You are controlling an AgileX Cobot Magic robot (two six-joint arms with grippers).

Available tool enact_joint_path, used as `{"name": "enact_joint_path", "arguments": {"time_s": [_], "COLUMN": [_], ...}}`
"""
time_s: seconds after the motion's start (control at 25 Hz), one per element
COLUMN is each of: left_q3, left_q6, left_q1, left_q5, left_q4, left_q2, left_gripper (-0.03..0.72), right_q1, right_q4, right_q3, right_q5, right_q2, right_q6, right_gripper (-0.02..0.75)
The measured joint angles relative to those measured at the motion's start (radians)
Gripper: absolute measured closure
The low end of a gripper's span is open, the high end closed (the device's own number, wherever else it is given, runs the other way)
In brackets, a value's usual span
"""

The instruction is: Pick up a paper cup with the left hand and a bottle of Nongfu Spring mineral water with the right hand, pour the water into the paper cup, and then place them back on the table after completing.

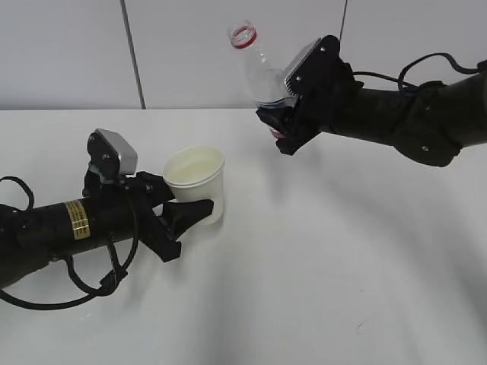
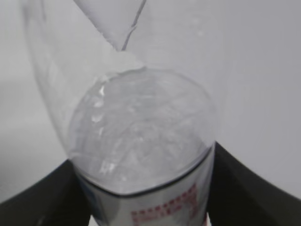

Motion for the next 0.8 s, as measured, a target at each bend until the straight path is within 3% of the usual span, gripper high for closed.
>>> {"name": "enact_joint_path", "arguments": {"time_s": [0.12, 0.28, 0.56, 0.8], "left_q3": [0.000, 0.000, 0.000, 0.000], "left_q6": [0.000, 0.000, 0.000, 0.003], "left_q1": [0.000, 0.000, 0.000, 0.000], "left_q5": [0.000, 0.000, 0.022, 0.028], "left_q4": [-0.022, -0.032, -0.032, -0.031], "left_q2": [0.000, 0.000, 0.000, 0.002], "left_gripper": [0.317, 0.317, 0.319, 0.319], "right_q1": [0.002, 0.006, 0.007, 0.007], "right_q4": [0.003, 0.018, 0.216, 0.298], "right_q3": [0.020, 0.102, 0.284, 0.341], "right_q5": [-0.011, -0.152, -0.407, -0.444], "right_q2": [0.000, 0.000, 0.000, 0.000], "right_q6": [0.134, 0.220, 0.208, 0.190], "right_gripper": [0.274, 0.275, 0.276, 0.277]}}
